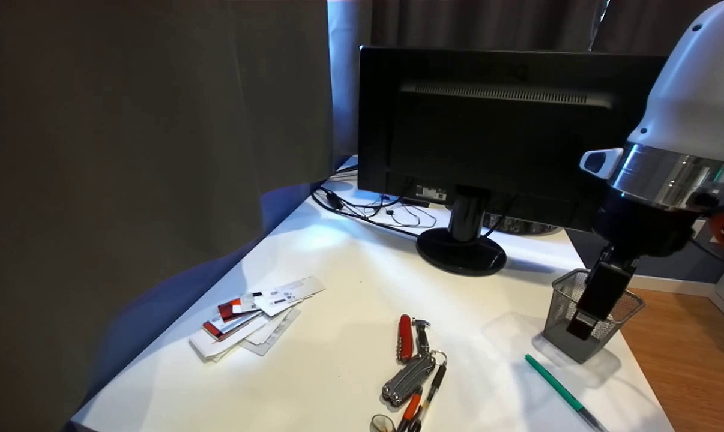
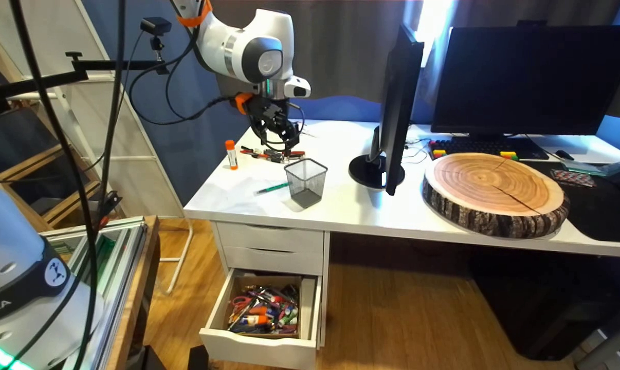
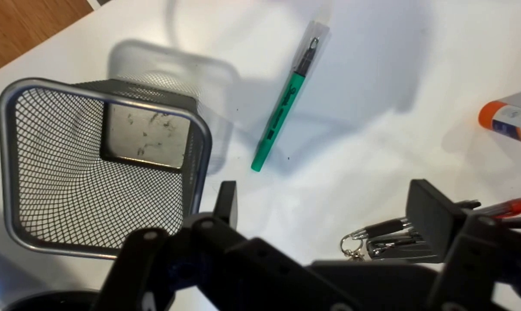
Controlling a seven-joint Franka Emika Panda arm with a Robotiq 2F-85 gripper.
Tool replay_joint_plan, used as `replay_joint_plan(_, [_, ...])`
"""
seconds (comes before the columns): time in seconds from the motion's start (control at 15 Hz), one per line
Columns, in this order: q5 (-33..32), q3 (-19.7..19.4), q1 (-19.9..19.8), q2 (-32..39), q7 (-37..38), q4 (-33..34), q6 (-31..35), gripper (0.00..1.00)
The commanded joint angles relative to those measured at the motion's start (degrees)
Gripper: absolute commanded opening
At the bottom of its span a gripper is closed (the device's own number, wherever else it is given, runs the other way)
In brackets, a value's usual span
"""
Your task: Take the bin out of the drawer and put a pen into it
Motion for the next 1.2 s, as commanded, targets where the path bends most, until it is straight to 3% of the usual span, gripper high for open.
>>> replay_joint_plan(0.0, [-0.45,0.66,-0.69,0.02,0.25,0.11,-0.17,1.00])
replay_joint_plan(0.53, [3.08,8.02,-3.78,6.33,-11.36,1.09,0.76,1.00])
replay_joint_plan(1.13, [-1.51,-2.56,4.69,12.53,1.86,2.41,14.21,1.00])
